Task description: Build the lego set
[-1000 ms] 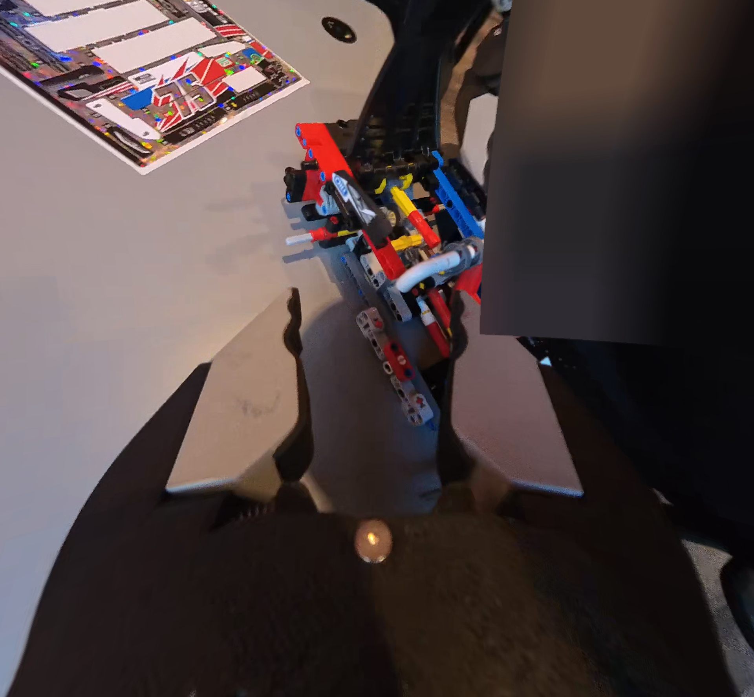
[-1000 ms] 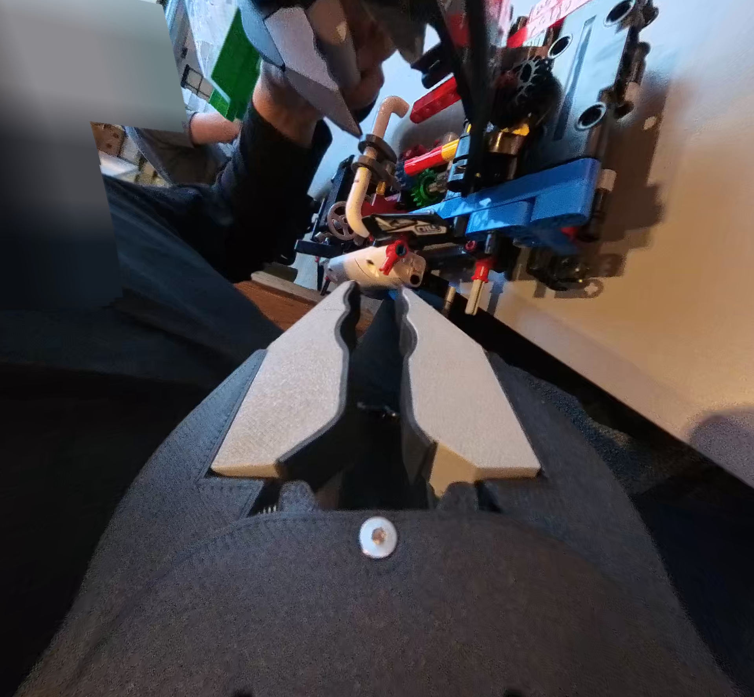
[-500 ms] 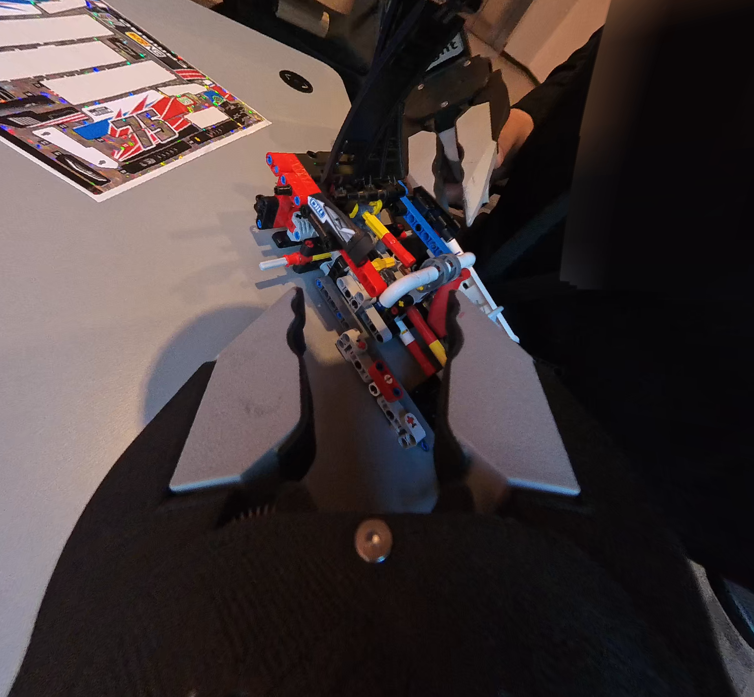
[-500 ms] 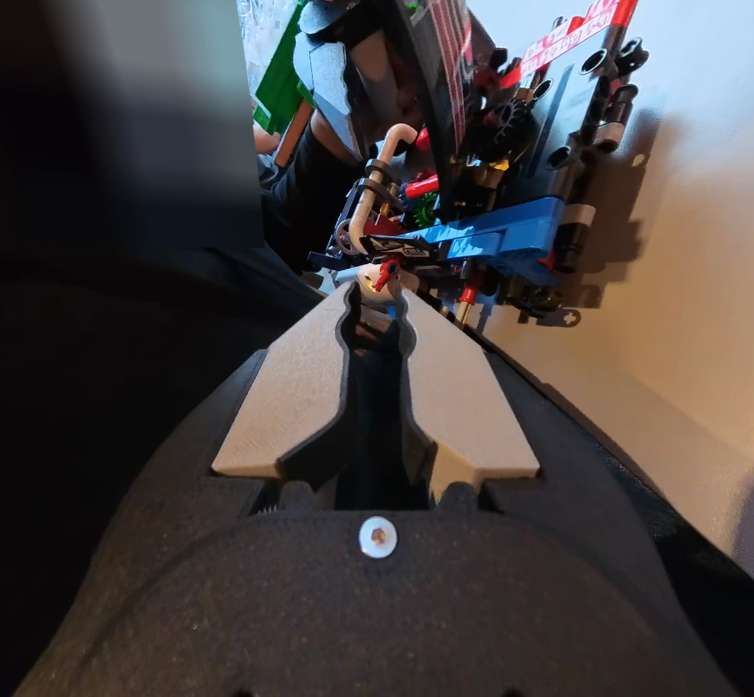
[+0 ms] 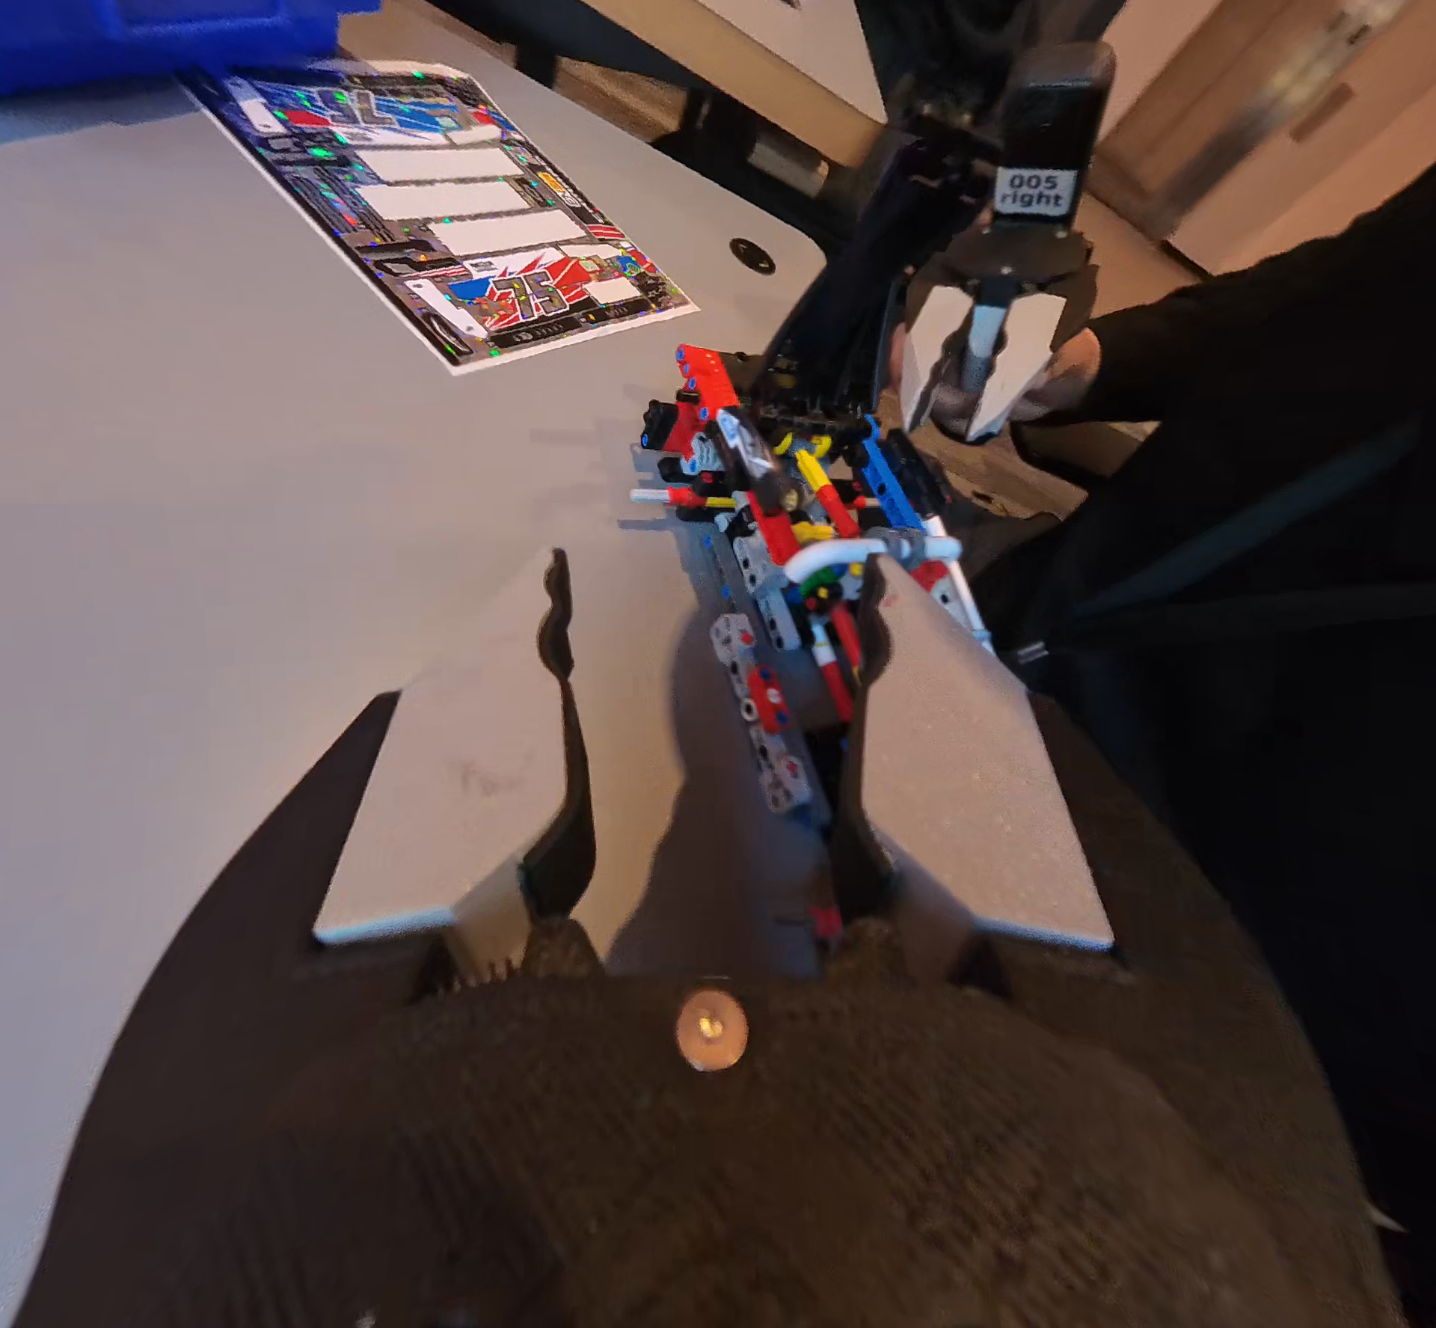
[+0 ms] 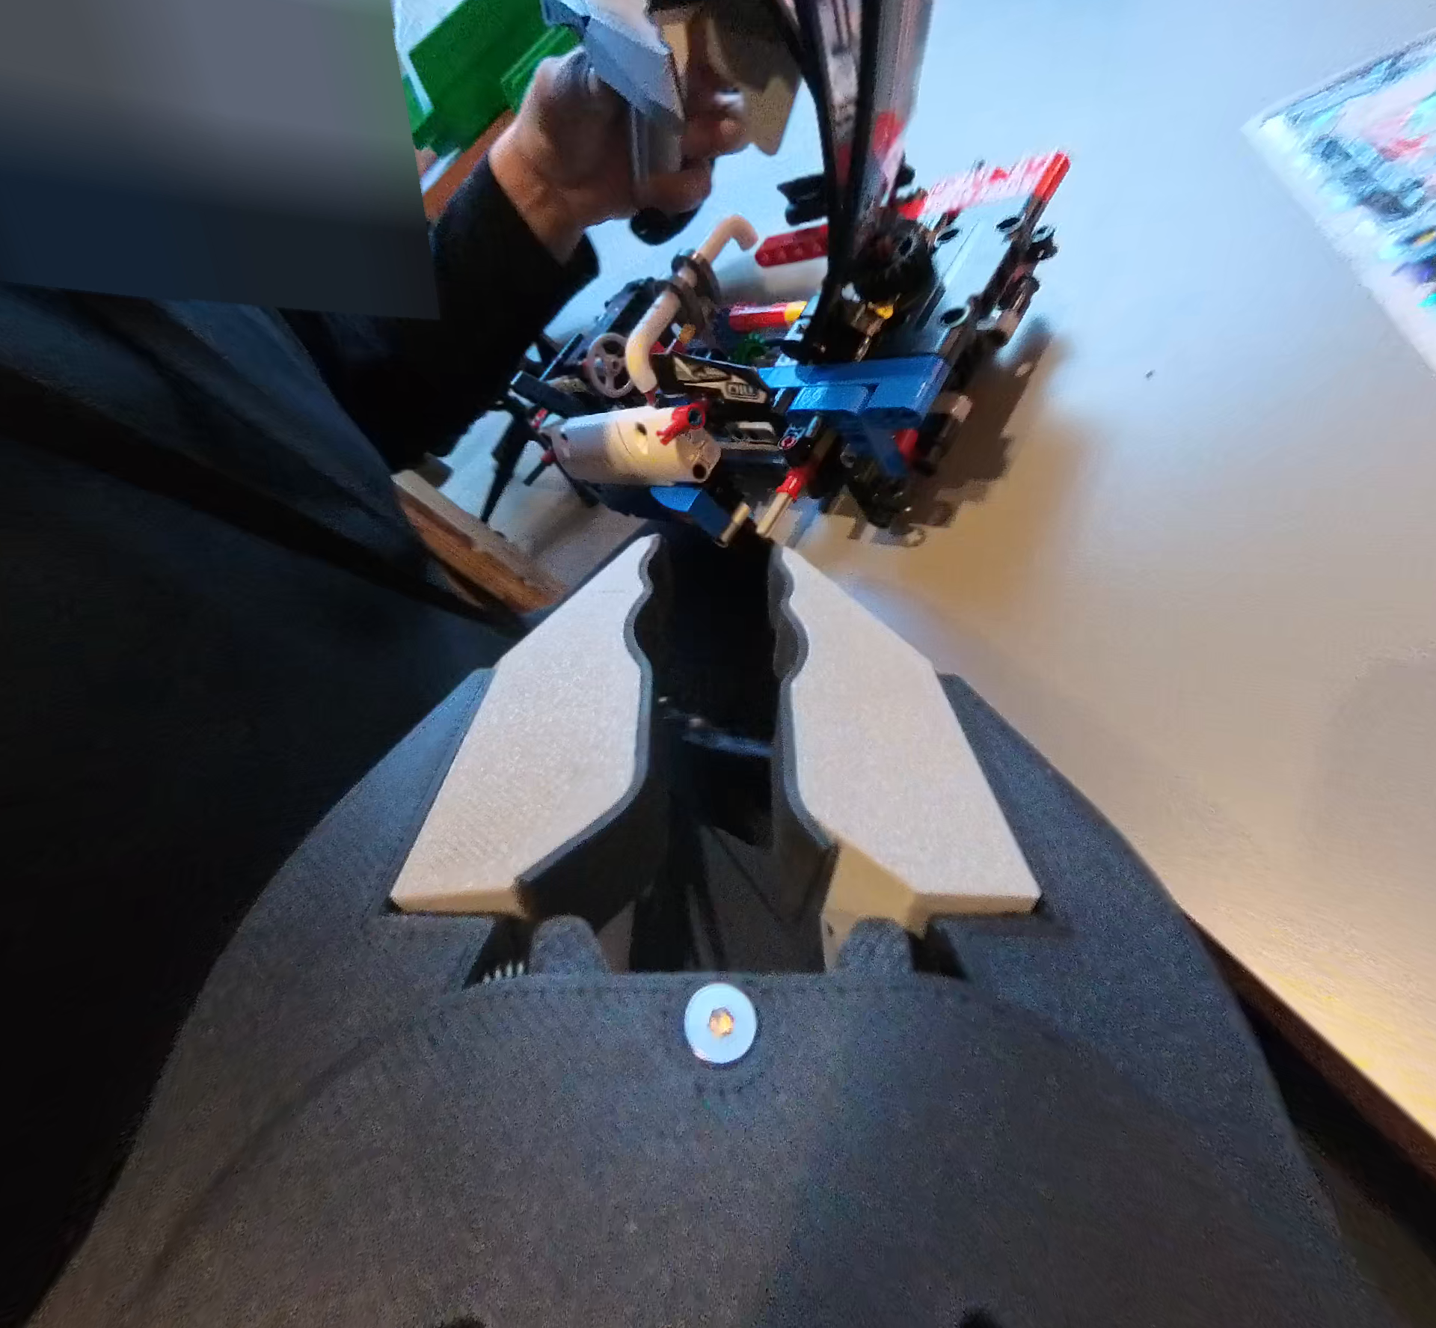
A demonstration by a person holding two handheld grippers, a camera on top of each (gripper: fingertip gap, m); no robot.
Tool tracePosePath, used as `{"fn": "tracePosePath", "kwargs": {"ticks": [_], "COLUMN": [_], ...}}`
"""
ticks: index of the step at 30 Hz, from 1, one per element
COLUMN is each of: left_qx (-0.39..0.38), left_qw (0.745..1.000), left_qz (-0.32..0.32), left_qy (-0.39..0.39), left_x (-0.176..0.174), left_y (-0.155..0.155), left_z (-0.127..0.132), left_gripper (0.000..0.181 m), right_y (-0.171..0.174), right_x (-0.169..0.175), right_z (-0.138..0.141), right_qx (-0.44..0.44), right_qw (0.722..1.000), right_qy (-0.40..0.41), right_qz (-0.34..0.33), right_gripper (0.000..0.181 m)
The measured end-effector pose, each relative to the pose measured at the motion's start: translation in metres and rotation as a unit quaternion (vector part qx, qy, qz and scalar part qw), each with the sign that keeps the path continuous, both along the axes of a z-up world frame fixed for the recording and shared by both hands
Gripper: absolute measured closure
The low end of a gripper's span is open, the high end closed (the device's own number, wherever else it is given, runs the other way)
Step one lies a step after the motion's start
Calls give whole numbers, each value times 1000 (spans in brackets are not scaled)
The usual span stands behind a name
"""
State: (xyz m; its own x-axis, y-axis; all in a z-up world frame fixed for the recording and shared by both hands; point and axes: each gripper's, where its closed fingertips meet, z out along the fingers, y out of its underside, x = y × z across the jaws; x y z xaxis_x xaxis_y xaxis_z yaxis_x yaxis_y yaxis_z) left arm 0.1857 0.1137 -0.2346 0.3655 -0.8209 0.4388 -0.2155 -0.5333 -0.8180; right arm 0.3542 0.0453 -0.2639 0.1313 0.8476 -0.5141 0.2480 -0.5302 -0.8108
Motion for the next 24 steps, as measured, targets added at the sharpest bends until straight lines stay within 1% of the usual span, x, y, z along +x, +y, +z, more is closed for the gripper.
{"fn": "tracePosePath", "kwargs": {"ticks": [5, 8, 11, 13, 14, 17, 21, 24], "left_qx": [26, 27, 28, 35, 39, 43, 28, 13], "left_qw": [995, 987, 981, 977, 975, 963, 942, 938], "left_qz": [91, 142, 170, 184, 191, 208, 216, 217], "left_qy": [38, 71, 83, 98, 108, 168, 255, 270], "left_x": [-13, -15, -6, 3, 8, 14, 11, 10], "left_y": [-39, -64, -90, -102, -107, -114, -120, -124], "left_z": [18, 18, 20, 18, 16, -1, -33, -47], "left_gripper": [107, 101, 96, 93, 92, 82, 70, 68], "right_y": [-3, -4, 4, 17, 24, 33, 35, 37], "right_x": [18, 25, 33, 37, 37, 31, 15, 4], "right_z": [8, 6, 0, -2, -2, 4, -1, -16], "right_qx": [71, 127, 172, 194, 199, 197, 211, 207], "right_qw": [997, 992, 984, 980, 979, 980, 975, 973], "right_qy": [-6, -16, -31, -33, -34, -22, -42, -80], "right_qz": [10, 23, 31, 21, 16, 27, 49, 69], "right_gripper": [153, 149, 140, 137, 133, 131, 127, 122]}}
